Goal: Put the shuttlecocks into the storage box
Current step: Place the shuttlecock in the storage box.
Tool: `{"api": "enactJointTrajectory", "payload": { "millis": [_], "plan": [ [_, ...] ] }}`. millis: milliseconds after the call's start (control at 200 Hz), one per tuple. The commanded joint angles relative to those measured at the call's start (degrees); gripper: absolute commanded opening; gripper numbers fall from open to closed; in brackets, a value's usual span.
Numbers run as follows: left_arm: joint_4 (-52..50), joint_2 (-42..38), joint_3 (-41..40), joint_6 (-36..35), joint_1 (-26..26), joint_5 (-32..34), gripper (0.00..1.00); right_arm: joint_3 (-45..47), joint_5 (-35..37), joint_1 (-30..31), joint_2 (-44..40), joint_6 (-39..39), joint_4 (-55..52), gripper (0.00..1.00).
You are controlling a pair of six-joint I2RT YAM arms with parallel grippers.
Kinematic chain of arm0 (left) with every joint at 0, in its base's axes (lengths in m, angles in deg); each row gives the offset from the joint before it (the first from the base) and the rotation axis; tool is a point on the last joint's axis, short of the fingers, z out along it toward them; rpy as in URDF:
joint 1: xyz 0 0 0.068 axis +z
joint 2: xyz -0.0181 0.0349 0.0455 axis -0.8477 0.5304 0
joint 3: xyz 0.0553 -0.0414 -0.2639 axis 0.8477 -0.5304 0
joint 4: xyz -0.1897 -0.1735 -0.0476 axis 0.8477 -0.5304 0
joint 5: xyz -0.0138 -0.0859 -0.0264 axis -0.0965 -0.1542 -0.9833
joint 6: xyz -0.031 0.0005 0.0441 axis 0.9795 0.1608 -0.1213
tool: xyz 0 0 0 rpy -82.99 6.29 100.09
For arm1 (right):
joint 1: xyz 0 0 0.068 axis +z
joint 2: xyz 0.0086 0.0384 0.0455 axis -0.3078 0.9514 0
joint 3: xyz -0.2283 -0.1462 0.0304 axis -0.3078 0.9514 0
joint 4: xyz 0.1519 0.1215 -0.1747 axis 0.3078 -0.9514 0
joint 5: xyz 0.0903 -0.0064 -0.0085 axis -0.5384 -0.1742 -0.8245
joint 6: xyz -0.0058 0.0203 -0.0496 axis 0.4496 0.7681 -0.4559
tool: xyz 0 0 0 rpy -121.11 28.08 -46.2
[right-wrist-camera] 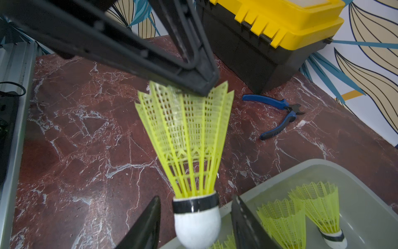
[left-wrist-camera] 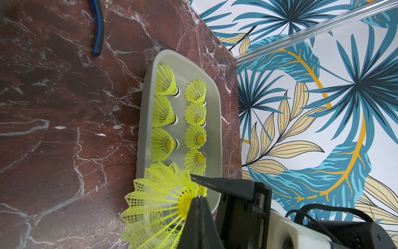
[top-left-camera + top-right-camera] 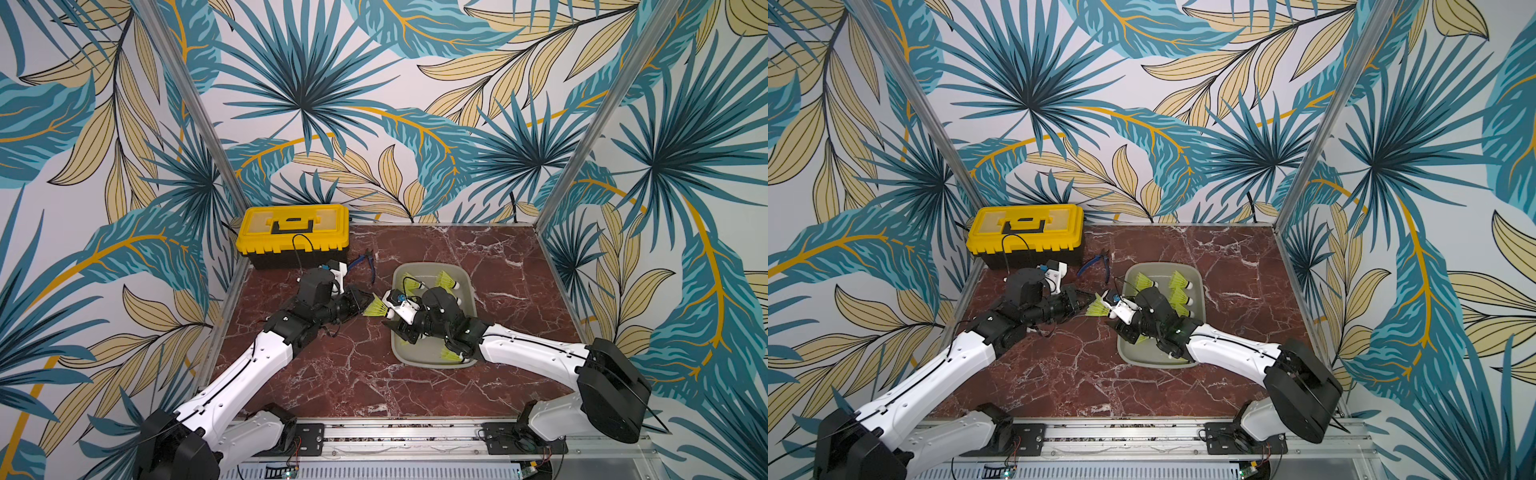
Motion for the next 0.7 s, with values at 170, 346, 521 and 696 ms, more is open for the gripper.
{"api": "enactJointTrajectory", "payload": {
  "millis": [170,346,521,696],
  "plan": [
    [1.9,0.1,1.1,0.4,-0.4,-0.8,0.00,-0.7,0.4,0.0,1.0,-0.4,0.9,0.42],
    [2.1,0.2,0.7,0.7,-0.4,-1.0,0.00,-0.4,0.9,0.1,0.7,-0.6,1.0,0.41],
    [2.9,0.6,0.1,0.9,-0.4,-1.6,0.00,-0.4,0.6,0.1,0.5,-0.8,0.7,0.39],
    [2.7,0.9,-0.1,0.5,-0.4,-1.6,0.00,-0.2,1.7,0.0,0.0,-1.0,-0.3,0.27]
  ]
}}
